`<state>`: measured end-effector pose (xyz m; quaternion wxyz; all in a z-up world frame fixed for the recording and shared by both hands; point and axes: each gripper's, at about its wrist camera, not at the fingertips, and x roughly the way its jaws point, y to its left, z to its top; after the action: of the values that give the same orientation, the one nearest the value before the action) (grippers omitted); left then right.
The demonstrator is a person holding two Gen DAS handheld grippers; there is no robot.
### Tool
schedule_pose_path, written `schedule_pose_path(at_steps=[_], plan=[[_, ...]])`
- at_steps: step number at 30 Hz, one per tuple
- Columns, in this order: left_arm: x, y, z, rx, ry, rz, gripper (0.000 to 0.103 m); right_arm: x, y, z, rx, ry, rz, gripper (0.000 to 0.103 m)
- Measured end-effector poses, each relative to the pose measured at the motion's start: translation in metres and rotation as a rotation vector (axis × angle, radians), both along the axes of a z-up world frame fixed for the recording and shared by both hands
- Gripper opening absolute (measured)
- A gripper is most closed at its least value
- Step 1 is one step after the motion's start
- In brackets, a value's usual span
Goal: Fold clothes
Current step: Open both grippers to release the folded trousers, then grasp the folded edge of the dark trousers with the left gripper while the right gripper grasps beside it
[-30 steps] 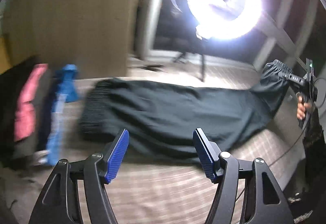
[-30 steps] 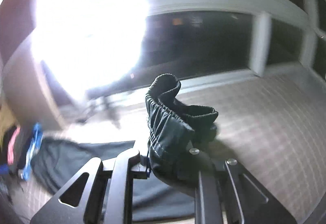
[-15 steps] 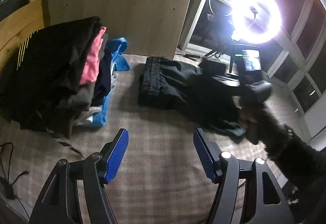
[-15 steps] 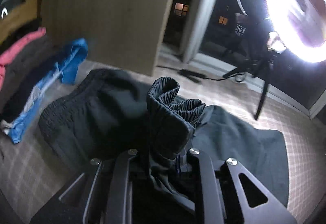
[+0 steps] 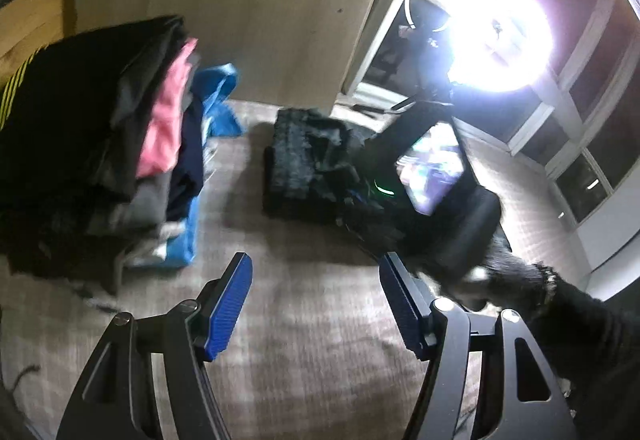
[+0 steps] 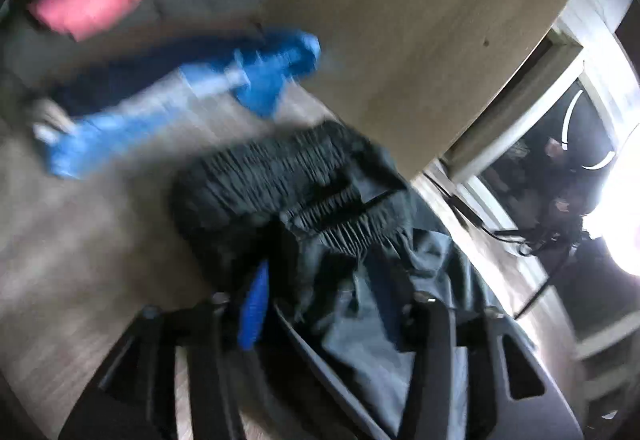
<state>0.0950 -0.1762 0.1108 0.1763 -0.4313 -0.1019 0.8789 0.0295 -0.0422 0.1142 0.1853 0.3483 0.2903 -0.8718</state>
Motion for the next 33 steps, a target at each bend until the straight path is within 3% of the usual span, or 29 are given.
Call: schedule_pose_path(at_steps=[3, 6, 10, 13, 15, 17, 20, 22, 25, 27, 29, 32, 33], plan=[[-0.016, 0.009, 0.003, 0.017, 0.012, -0.017, 0.064, 0.002, 0.06, 0.047, -0.276, -0.109, -0.006, 0.055], [-0.045, 0.028, 0.002, 0.027, 0.025, -0.052, 0.064, -0.004, 0.142, 0.074, -0.527, -0.221, -0.114, 0.056], [-0.099, 0.071, -0.006, 0.064, 0.013, -0.145, 0.064, -0.007, 0.258, 0.073, -0.661, -0.252, -0.343, 0.056], [-0.134, 0.107, -0.022, 0.022, -0.007, -0.195, 0.064, -0.005, 0.332, 0.055, -0.717, -0.296, -0.507, 0.056], [-0.158, 0.125, -0.04, 0.003, -0.045, -0.215, 0.064, 0.001, 0.371, 0.039, -0.786, -0.351, -0.555, 0.056], [-0.175, 0.13, -0.058, -0.042, -0.085, -0.195, 0.063, 0.007, 0.395, 0.021, -0.82, -0.398, -0.591, 0.056], [-0.191, 0.114, -0.079, -0.268, -0.103, -0.026, 0.059, 0.013, 0.416, -0.006, -0.823, -0.465, -0.632, 0.056], [-0.192, 0.092, -0.078, -0.24, -0.123, 0.066, 0.06, 0.016, 0.421, -0.015, -0.799, -0.489, -0.639, 0.056], [-0.176, 0.076, -0.055, -0.228, -0.075, 0.147, 0.056, 0.02, 0.424, -0.011, -0.749, -0.459, -0.61, 0.056], [-0.157, 0.077, -0.035, -0.182, -0.035, 0.13, 0.056, 0.017, 0.42, -0.008, -0.71, -0.439, -0.584, 0.056], [-0.138, 0.091, -0.023, -0.127, -0.005, 0.049, 0.06, 0.011, 0.414, -0.011, -0.711, -0.452, -0.541, 0.056], [-0.127, 0.121, -0.03, -0.147, -0.011, -0.079, 0.063, 0.002, 0.395, -0.024, -0.66, -0.508, -0.481, 0.056], [-0.127, 0.127, -0.038, -0.19, -0.024, -0.089, 0.063, 0.0, 0.387, -0.029, -0.62, -0.526, -0.46, 0.055]])
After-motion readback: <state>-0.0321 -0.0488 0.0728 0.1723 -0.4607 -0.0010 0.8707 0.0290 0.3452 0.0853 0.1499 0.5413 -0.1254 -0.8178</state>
